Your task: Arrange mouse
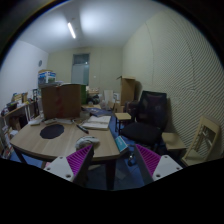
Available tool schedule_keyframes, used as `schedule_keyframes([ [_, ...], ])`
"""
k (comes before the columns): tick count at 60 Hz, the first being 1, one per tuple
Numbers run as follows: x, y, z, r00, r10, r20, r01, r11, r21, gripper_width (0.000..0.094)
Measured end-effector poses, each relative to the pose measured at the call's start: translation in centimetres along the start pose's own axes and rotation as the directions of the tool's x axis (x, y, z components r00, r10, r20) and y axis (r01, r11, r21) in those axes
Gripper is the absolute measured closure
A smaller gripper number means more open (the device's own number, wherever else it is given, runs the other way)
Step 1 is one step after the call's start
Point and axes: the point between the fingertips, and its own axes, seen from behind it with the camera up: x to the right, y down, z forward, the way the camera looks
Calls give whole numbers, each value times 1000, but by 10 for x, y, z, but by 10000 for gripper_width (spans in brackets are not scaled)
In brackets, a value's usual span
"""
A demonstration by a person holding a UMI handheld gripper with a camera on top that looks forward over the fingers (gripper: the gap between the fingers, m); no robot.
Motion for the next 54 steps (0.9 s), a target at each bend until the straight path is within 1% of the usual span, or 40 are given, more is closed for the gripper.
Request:
schedule_keyframes([
  [6, -18, 10, 7, 999, 3, 49, -2, 1000, -22, 95],
  [18, -82, 38, 33, 986, -12, 165, 25, 997, -74, 92],
  [31, -138, 67, 94, 964, 34, 263, 5, 989, -148, 91],
  [36, -149, 71, 115, 960, 36, 278, 9, 987, -160, 91],
  [42, -158, 73, 143, 960, 43, 275, 8, 984, -179, 98],
  [50, -162, 78, 172, 966, 59, 251, -5, 977, -213, 98],
  [54, -160, 76, 183, 972, 45, 232, 4, 978, -207, 96],
])
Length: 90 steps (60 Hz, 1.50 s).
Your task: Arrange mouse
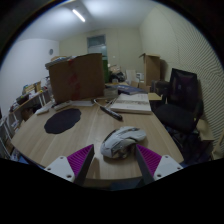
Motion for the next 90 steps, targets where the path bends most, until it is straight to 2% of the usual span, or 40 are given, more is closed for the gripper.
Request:
schedule_keyframes([
  [20, 1, -22, 55, 996, -59, -68, 57, 998, -34, 96],
  [26, 0, -25, 64, 995, -44, -87, 41, 999, -30, 123],
  [29, 6, -27, 66, 993, -35, -116, 33, 999, -18, 340],
  [30, 7, -27, 65, 992, -29, -122, 28, 1000, -14, 384],
  [39, 12, -29, 63, 983, -15, -181, 22, 999, 37, 478],
  [40, 12, -29, 63, 982, -19, -186, 26, 999, 37, 457],
  [41, 12, -29, 62, 981, -23, -190, 31, 999, 36, 500],
  [44, 11, -30, 57, 980, -39, -197, 46, 998, 34, 527],
  [48, -1, -51, 43, 984, -46, -175, 62, 994, 87, 537],
  [55, -28, -119, 13, 986, 5, -167, 29, 979, 204, 538],
  [62, -91, -171, 20, 992, -24, -121, 53, 970, 237, 538],
  [68, -166, -178, 48, 995, -86, -53, 95, 972, 215, 538],
  [73, -216, -165, 80, 993, -122, -1, 121, 979, 162, 541],
  [82, -251, -114, 134, 990, -143, 3, 143, 990, 15, 541],
  [90, -249, -82, 154, 990, -138, -7, 137, 988, -65, 538],
])
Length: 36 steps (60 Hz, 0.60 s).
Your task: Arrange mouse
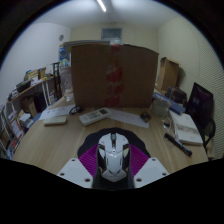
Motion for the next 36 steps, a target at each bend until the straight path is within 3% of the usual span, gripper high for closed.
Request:
schedule_keyframes([
  [8, 5, 29, 9, 999, 23, -34, -26, 995, -93, 530],
  [15, 4, 28, 12, 997, 67, -24, -68, 995, -76, 454],
  [18, 3, 28, 12, 997, 75, -17, -76, 994, -79, 396],
  [19, 2, 30, 12, 997, 72, -12, -73, 993, -87, 326],
  [20, 1, 32, 11, 998, 68, -5, -68, 993, -95, 353],
  [21, 1, 30, 11, 998, 64, 2, -64, 994, -86, 320],
  [26, -3, 35, 1, 998, 48, 29, -45, 994, -97, 76],
  [36, -6, 39, -49, 998, 25, 62, -23, 999, -36, 81],
])
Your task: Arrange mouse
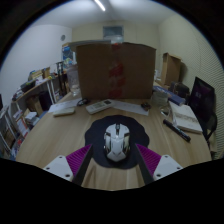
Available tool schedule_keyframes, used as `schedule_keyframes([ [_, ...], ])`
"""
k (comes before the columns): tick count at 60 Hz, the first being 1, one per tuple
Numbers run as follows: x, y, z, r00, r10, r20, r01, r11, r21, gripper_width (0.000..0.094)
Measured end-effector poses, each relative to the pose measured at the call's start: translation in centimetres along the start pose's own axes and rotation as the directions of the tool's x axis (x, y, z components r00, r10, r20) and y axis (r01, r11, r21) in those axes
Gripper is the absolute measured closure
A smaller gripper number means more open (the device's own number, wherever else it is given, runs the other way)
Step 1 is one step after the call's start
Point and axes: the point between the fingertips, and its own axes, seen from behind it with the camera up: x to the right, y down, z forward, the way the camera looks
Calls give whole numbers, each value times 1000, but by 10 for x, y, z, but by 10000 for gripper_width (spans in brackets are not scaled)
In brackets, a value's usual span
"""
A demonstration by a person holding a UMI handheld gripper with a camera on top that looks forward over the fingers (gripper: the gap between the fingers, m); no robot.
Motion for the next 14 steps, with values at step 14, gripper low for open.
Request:
schedule_keyframes([
  [14, 2, 12, -102, 992, 58, 112, -72, 990, 125, 83],
])
